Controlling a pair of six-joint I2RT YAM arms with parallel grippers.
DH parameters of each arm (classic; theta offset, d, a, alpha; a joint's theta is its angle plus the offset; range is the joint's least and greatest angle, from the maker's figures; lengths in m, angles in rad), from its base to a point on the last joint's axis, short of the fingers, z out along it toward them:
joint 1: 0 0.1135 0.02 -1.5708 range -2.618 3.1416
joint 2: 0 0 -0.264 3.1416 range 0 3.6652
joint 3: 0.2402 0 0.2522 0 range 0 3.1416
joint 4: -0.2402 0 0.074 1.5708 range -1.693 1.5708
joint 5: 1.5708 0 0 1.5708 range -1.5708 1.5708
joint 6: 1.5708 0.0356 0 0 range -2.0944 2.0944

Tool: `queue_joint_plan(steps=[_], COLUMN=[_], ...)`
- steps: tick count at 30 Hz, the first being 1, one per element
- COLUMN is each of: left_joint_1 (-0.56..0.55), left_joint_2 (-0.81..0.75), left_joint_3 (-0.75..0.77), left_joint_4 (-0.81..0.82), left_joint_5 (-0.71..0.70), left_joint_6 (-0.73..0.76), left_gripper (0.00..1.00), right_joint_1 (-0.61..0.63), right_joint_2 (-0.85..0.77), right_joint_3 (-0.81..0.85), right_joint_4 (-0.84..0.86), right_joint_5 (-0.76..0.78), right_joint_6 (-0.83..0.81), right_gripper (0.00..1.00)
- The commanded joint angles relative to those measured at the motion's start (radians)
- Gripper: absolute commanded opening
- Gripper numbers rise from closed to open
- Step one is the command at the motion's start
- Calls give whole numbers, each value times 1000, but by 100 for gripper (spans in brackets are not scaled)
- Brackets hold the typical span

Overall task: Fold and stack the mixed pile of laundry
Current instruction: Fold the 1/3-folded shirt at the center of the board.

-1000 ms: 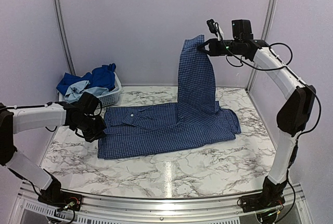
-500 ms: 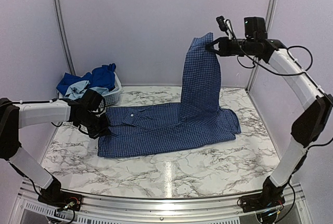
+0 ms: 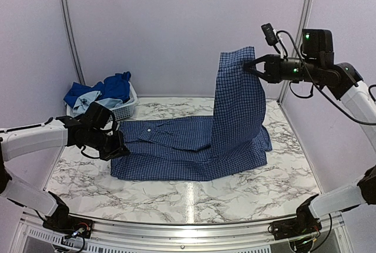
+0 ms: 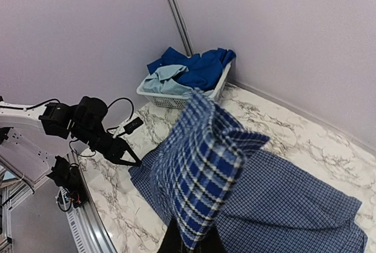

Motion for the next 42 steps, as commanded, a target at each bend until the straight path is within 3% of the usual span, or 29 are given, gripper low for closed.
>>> queue_joint_plan(steps=[1,9,20,24,42], left_joint_1=[-18,-7,0,4,5], left_joint_2=[-46,4,85,92,244], left_joint_3=[-32,10,35,32,126], left_joint_4=[-5,-16,-17,-17,0], left_joint_5=[-19,-184,-270,-279,-279], left_joint_6=[12,-41,-69,-72,6], left_gripper=[0,0,0,0,0], right_joint_1=[3,-67,-88,-88,-93], right_joint_2=[-53,33,-33,-71,59], right_joint_3=[-19,58,108,61,2], right_joint_4=[-63,-68,-180,-192,-110], right_joint_5=[153,361,443,453,565], right_joint_6=[-1,-5,-14,-31,-19], right_gripper=[0,0,0,0,0])
